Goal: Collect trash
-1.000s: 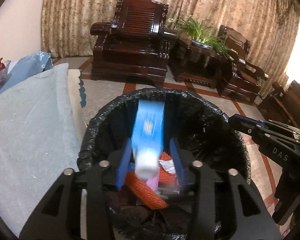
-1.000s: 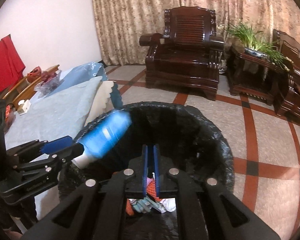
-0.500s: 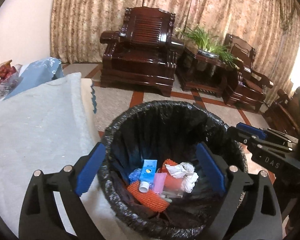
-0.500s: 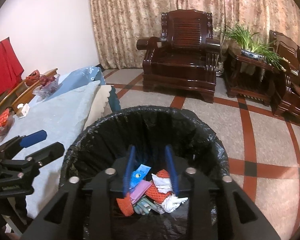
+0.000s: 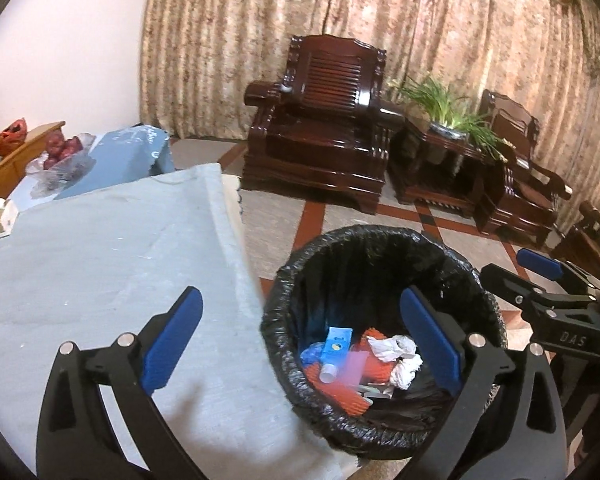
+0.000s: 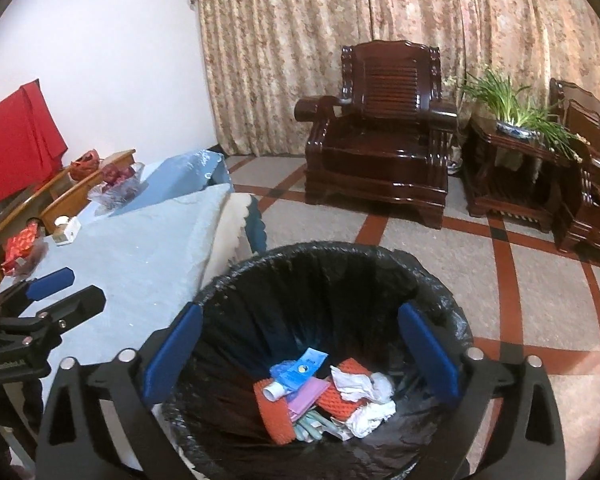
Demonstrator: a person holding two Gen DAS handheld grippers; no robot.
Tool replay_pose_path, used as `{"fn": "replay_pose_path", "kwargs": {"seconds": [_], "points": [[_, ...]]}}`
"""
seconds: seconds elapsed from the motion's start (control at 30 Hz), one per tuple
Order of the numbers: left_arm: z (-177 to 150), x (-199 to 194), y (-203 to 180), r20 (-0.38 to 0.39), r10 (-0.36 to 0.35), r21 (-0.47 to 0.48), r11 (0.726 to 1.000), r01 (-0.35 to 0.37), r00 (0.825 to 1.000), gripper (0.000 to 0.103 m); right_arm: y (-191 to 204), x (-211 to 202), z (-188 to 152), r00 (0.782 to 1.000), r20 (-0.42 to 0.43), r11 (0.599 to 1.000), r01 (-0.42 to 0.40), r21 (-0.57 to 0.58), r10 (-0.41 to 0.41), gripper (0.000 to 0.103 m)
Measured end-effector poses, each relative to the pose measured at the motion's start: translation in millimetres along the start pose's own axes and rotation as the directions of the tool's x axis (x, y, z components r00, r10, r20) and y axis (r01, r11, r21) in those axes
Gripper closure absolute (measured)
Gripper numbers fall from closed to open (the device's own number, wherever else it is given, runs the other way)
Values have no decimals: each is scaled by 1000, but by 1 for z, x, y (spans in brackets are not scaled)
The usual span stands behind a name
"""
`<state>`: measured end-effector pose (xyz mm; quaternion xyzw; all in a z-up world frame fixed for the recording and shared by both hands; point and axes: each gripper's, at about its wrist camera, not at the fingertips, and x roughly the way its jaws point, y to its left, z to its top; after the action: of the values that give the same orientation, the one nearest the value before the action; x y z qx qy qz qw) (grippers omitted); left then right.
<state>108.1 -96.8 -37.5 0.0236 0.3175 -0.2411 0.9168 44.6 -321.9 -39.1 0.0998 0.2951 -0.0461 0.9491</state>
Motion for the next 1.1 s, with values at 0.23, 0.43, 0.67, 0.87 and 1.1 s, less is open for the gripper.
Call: {"fn": "replay_pose_path", "kwargs": {"seconds": [0.23,0.43,0.67,0.87,1.1], "points": [[5,-22,7,28,29,-12,1000,-29,999,6,19,-18,9,999,27,999,-34,-29,35,6],[4,-36,12,43,51,-19,999,-50,998,6,31,-30,13,997,48,997,-55,-55,58,6],[4,-52,13,63,85,-15,996,-84,994,6,39,-37,13,996,52,995,-73,-61,76,6],[4,-59,13,73,92,-13,996,-91,993,6,43,-42,14,995,59,994,-81,-73,85,6],[5,-64,14,81,103,-11,995,-102,991,6,48,-46,15,994,66,993,-86,-86,92,6]]}}
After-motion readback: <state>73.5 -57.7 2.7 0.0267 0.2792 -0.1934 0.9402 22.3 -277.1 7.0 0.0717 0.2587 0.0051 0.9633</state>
